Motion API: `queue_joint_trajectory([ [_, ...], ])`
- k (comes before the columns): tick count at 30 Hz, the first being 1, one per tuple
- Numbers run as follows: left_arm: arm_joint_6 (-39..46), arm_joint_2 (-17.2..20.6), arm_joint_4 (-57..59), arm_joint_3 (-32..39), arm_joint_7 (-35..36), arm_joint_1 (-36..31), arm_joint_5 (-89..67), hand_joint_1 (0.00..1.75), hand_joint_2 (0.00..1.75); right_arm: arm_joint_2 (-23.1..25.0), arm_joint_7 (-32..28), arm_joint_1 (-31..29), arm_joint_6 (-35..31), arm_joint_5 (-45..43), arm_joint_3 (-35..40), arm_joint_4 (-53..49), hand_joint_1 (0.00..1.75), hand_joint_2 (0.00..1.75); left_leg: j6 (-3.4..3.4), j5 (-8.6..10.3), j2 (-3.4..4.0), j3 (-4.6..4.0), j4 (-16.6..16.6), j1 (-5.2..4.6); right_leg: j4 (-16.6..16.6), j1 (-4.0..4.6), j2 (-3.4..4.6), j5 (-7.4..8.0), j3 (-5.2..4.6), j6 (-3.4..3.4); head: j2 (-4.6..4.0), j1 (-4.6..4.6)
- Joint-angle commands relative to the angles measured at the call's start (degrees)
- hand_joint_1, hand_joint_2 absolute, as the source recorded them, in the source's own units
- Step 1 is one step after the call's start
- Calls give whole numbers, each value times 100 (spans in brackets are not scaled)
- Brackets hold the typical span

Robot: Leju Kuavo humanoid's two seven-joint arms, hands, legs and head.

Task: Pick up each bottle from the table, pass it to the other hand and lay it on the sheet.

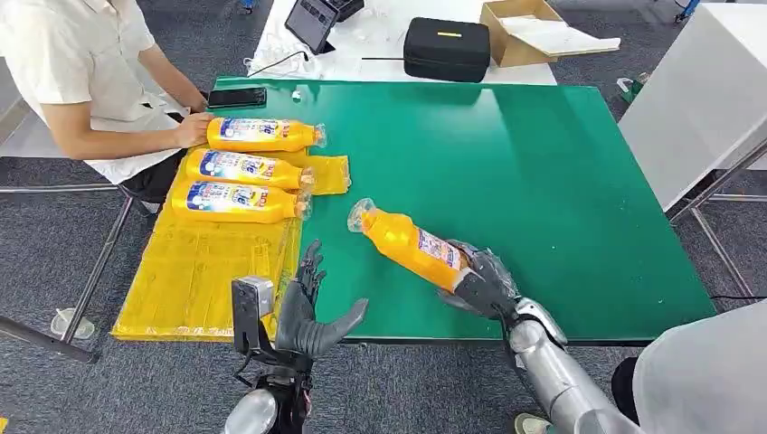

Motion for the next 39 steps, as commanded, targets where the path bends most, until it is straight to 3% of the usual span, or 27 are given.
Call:
queue_joint_trajectory([
  [1, -214, 292, -150, 211, -51, 199, 271, 0, 175, 695, -239, 1170, -185, -400, -38, -2113, 175, 175, 0, -10, 17, 16, -5, 1, -4, 3, 10, -6, 10, -10, 2, -2],
  [3, -474, 288, -231, 115, -168, 141, 274, 0, 175, 308, 188, 1155, 346, -46, 793, -2105, 175, 175, -1, -13, 13, 18, -6, 0, 0, 1, 4, -13, 11, -13, 0, 0],
  [5, -741, 242, -262, 30, -101, 42, 355, 0, 175, 366, -243, 1119, 698, -258, 1039, -2054, 175, 175, 1, -26, 17, 39, -3, -3, 6, 1, 2, -27, 30, -21, 0, 0],
  [6, -753, 219, -252, 6, -126, -2, 324, 0, 175, 422, -236, 1069, 697, -163, 1175, -2056, 175, 175, -5, -13, 10, 4, -1, -1, 2, 1, 2, -8, -8, -10, 0, -2],
  [10, -833, 253, -488, -44, -381, 20, 162, 0, 175, 708, -12, 896, 537, -94, 1555, -2144, 175, 175, -3, -13, 18, 0, 1, -2, 6, 1, 7, -11, -13, -13, 0, 0],
  [25, -1204, 256, -538, -77, -227, -12, 371, 0, 175, 782, 11, 800, 571, -445, 1894, -2451, 175, 175, -3, -8, 15, -11, -2, -1, 2, 0, 6, -7, -20, -11, 0, 0],
  [30, -1204, 256, -538, -77, -228, -11, 371, 0, 175, 771, 11, 803, 571, -445, 1891, -2449, 175, 175, 1, -20, 19, 23, -5, -6, 4, -1, 1, -20, 9, -19, 0, -2],
  [33, -1204, 256, -538, -77, -228, -11, 371, 0, 175, 771, 11, 803, 571, -445, 1891, -2449, 175, 175, -1, -10, 15, -4, -4, -3, 1, -1, 4, -10, -15, -11, 0, 0],
  [35, -1243, 253, -522, -76, -204, -16, 409, 0, 175, 771, -8, 802, 600, -507, 1891, -2474, 175, 175, 6, -27, 24, 41, -5, -10, 4, -3, 3, -27, 26, -22, 0, 0],
  [36, -1349, 229, -433, -52, -12, -20, 605, 0, 175, 791, -40, 811, 626, -642, 1861, -2541, 175, 175, -1, -8, 10, -5, -4, -3, 0, -1, -1, -10, -14, -11, 0, 0],
  [39, -1423, 197, -220, -35, 70, -48, 770, 0, 175, 759, 20, 778, 653, -719, 1879, -2599, 175, 175, -2, -7, 11, -8, -6, -2, -2, 0, 1, -9, -16, -11, 0, -2],
])
